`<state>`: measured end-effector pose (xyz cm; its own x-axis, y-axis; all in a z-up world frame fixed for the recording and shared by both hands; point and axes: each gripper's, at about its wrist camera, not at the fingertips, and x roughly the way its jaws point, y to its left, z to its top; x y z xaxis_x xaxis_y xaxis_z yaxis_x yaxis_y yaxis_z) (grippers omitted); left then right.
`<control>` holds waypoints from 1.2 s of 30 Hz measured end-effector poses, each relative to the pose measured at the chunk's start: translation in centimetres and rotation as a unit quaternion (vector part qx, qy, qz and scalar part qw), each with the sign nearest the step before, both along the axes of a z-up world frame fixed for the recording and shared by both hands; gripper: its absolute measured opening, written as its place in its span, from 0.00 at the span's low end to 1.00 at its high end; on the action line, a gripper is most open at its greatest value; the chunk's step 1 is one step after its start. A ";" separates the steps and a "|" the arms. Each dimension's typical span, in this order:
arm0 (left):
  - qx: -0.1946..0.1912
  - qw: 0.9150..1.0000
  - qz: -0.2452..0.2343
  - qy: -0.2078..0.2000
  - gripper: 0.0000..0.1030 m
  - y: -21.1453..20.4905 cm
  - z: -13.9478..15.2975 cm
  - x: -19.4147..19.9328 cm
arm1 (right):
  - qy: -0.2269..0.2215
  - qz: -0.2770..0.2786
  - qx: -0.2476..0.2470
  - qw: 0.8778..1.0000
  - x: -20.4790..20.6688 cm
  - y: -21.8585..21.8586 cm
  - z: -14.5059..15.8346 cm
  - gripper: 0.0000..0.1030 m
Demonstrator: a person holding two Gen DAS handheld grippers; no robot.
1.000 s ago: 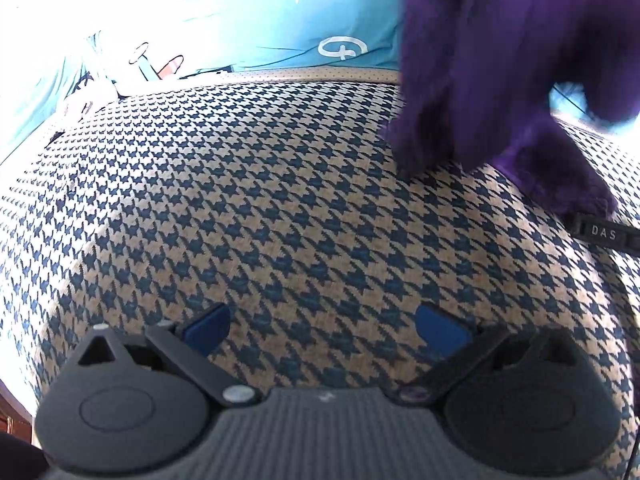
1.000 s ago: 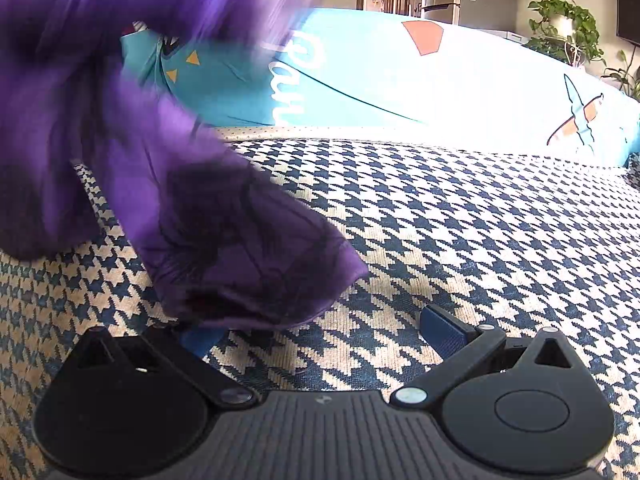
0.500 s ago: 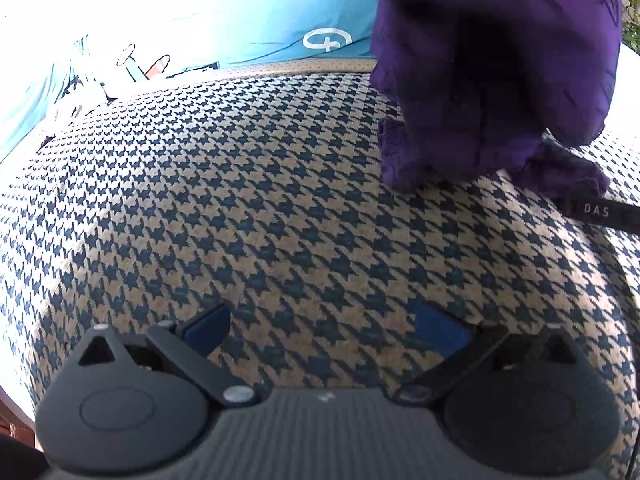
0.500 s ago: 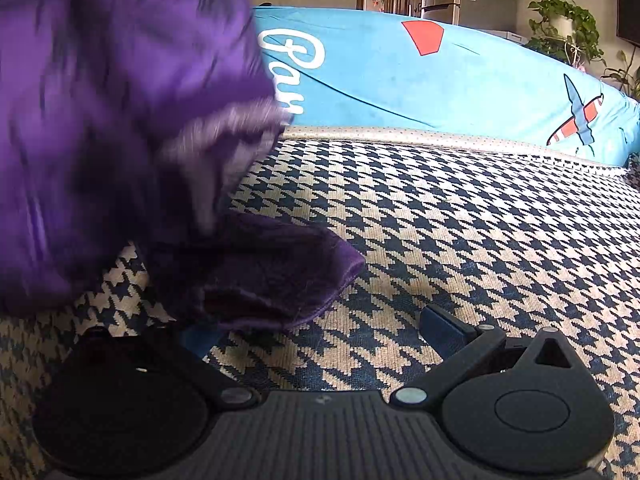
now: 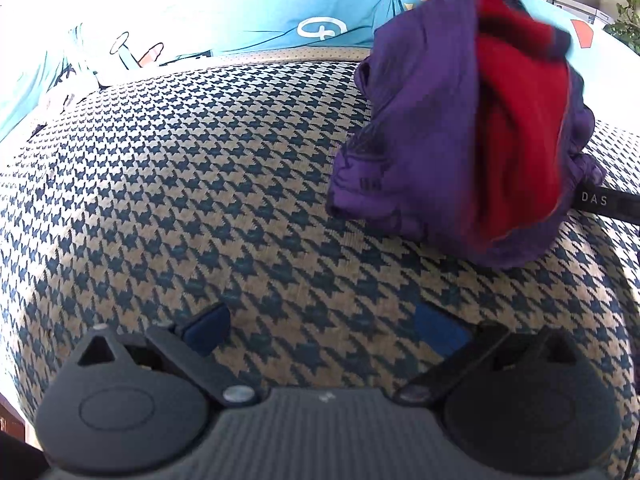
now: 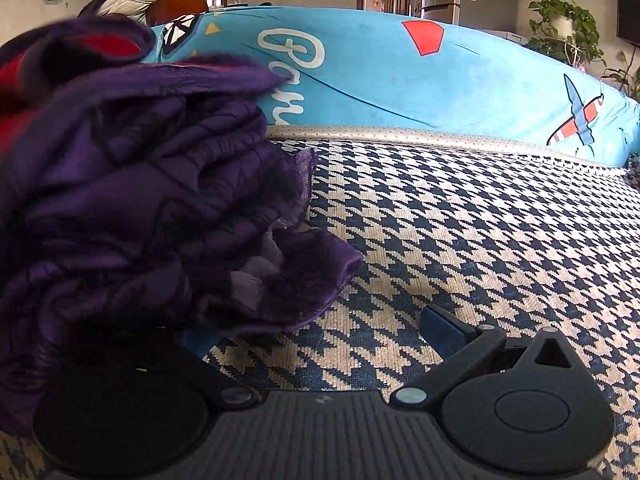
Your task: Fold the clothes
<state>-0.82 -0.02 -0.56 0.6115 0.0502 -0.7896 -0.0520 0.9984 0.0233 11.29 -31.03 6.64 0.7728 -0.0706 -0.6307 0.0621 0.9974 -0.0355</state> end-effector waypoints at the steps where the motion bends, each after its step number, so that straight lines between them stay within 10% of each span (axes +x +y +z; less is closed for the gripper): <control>1: 0.000 1.000 0.001 -0.001 1.00 0.0 -0.1 0.0 | 0.000 0.000 0.000 1.000 0.0 0.0 0.0 1.00; 36: 0.018 0.999 -0.002 -0.035 1.00 -1.0 -3.6 0.1 | -0.006 -0.007 -0.003 1.000 0.1 0.4 -0.4 1.00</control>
